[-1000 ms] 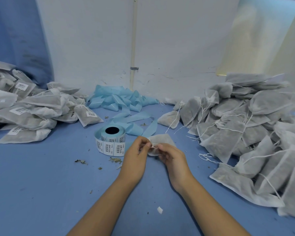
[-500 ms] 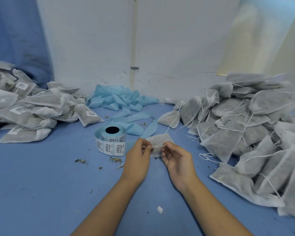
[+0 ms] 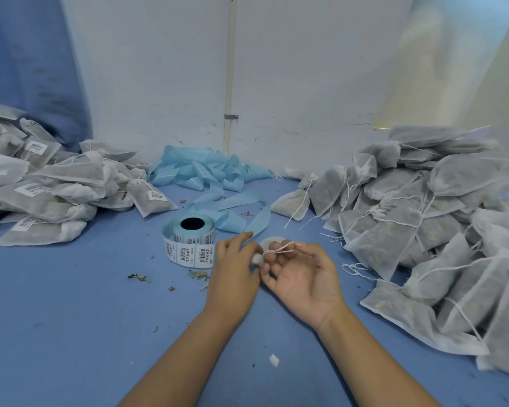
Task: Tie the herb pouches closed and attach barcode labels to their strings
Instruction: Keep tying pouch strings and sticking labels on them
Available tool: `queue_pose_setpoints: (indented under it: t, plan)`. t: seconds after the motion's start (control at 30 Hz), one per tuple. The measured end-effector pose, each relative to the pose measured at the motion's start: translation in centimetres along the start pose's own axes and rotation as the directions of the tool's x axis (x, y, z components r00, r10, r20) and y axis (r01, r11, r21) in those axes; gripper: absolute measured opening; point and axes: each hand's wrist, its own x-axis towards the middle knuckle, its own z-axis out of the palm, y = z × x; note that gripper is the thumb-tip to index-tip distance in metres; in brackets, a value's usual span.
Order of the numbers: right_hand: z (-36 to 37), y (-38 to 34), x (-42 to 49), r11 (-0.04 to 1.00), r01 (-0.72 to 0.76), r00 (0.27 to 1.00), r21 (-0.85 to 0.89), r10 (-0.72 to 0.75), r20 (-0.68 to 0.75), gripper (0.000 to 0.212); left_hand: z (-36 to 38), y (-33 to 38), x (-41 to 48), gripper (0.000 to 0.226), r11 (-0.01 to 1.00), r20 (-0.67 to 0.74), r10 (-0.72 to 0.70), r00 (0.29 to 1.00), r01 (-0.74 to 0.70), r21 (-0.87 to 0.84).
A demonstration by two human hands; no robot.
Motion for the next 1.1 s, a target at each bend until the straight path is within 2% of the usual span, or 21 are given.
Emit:
queue_pose_setpoints:
  t: [0.07,0.13,0.23,0.33,0.4,0.47,0.57,0.67,0.73,0.8,0.83,0.87,0.97,1.03,1.1]
  plan:
    - [-0.1,-0.2,0.0,1.0,0.002,0.999,0.027,-0.003,0.037,0.026,-0.1,0.2,0.0,0.013,0.994,-0.056,-0.05,0.997,0.044,-0.098]
    - [-0.1,-0.3,0.0,0.998,0.028,0.999,0.057,-0.03,0.038,0.028,-0.4,0.6,0.0,0.015,0.969,-0.111,-0.136,0.985,0.109,-0.22]
    - [-0.1,-0.5,0.1,0.995,0.093,0.993,0.031,-0.091,-0.073,0.031,-1.0,1.1,0.0,0.023,0.893,-0.202,-0.235,0.951,0.13,-0.431]
    - [-0.1,-0.2,0.4,0.967,0.155,0.952,-0.202,-0.201,-0.233,0.016,-1.3,1.3,0.1,0.021,0.802,-0.259,-0.335,0.906,0.13,-0.583]
    - [-0.2,0.5,0.7,0.882,0.196,0.894,-0.428,-0.34,-0.291,0.022,-1.3,1.1,0.3,0.016,0.759,-0.277,-0.402,0.872,0.149,-0.634]
    - [-0.2,1.1,0.9,0.807,0.214,0.845,-0.551,-0.436,-0.311,0.023,-1.3,0.9,0.5,0.016,0.713,-0.27,-0.463,0.844,0.174,-0.68]
    - [-0.3,1.6,1.2,0.752,0.18,0.817,-0.634,-0.473,-0.329,0.012,-1.3,0.6,0.8,0.019,0.601,-0.171,-0.563,0.809,0.258,-0.757]
    - [-0.4,1.8,1.2,0.755,0.174,0.826,-0.632,-0.461,-0.324,0.01,-1.1,0.7,1.0,0.027,0.443,-0.02,-0.625,0.781,0.333,-0.832]
    - [-0.6,1.7,1.2,0.766,0.169,0.812,-0.62,-0.465,-0.353,0.011,-1.2,1.0,1.2,0.024,0.302,0.105,-0.606,0.788,0.351,-0.886]
    - [-0.8,1.7,1.4,0.793,0.173,0.796,-0.584,-0.462,-0.392,0.013,-1.4,1.0,1.1,0.019,0.181,0.213,-0.522,0.826,0.351,-0.919]
    - [-0.9,1.7,1.4,0.806,0.178,0.792,-0.564,-0.458,-0.404,0.013,-1.4,1.0,0.9,0.029,0.201,0.242,-0.475,0.846,0.372,-0.906]
    - [-0.9,1.7,1.4,0.812,0.182,0.791,-0.555,-0.456,-0.407,0.013,-1.2,1.1,0.7,0.04,0.261,0.26,-0.437,0.861,0.398,-0.879]
    - [-0.9,1.9,1.4,0.784,0.175,0.802,-0.595,-0.464,-0.376,0.009,-0.9,1.6,0.4,0.047,0.489,0.174,-0.433,0.884,0.392,-0.779]
    - [-0.8,2.1,1.4,0.751,0.159,0.82,-0.641,-0.462,-0.338,0.009,-0.8,1.5,0.6,0.045,0.527,0.104,-0.457,0.884,0.362,-0.769]
    - [-0.8,2.2,1.3,0.697,0.145,0.84,-0.702,-0.462,-0.285,0.011,-0.8,1.4,0.7,0.042,0.513,0.083,-0.477,0.875,0.355,-0.782]
